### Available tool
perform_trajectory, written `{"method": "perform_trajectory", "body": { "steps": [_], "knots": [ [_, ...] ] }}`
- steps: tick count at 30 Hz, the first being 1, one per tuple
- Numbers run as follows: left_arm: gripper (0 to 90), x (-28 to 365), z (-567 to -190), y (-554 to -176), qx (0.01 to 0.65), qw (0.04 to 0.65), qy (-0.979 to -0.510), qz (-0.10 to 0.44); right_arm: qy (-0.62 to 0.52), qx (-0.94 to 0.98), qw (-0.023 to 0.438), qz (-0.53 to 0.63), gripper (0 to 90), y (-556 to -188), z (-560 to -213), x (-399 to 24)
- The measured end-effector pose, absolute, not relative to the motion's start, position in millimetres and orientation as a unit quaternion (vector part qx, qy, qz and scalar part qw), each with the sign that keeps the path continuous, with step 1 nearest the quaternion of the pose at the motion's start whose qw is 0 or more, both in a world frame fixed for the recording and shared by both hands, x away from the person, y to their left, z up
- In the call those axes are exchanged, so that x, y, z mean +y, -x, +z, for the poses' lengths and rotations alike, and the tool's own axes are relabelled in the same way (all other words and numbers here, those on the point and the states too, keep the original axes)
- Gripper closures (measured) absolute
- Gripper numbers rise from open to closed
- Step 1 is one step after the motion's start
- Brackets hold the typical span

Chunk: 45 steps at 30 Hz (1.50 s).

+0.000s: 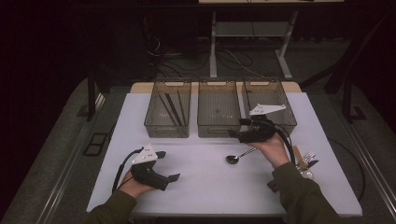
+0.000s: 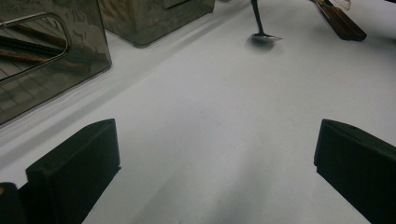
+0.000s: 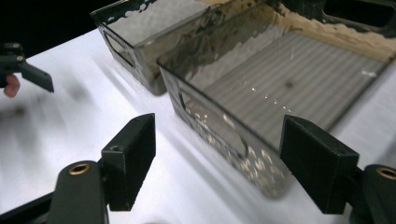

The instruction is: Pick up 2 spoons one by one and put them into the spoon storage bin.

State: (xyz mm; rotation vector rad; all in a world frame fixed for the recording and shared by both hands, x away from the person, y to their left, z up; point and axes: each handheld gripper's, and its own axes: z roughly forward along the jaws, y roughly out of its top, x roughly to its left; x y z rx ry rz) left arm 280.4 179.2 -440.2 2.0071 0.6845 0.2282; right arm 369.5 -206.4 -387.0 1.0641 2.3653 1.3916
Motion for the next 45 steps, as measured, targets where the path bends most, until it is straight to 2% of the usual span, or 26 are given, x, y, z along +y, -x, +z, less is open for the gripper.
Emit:
{"method": "perform_trajectory", "body": {
  "steps": [30,45],
  "knots": [
    [0.0,179,-439,-280,0.282,0.483,-0.823,0.096,-0.414,0.776,0.152,0.45,23.2,-301,-397,-306],
    [0.0,180,-439,-279,0.281,0.482,-0.824,0.1,-0.47,0.759,0.165,0.419,23.8,-282,-410,-359]
  ]
}}
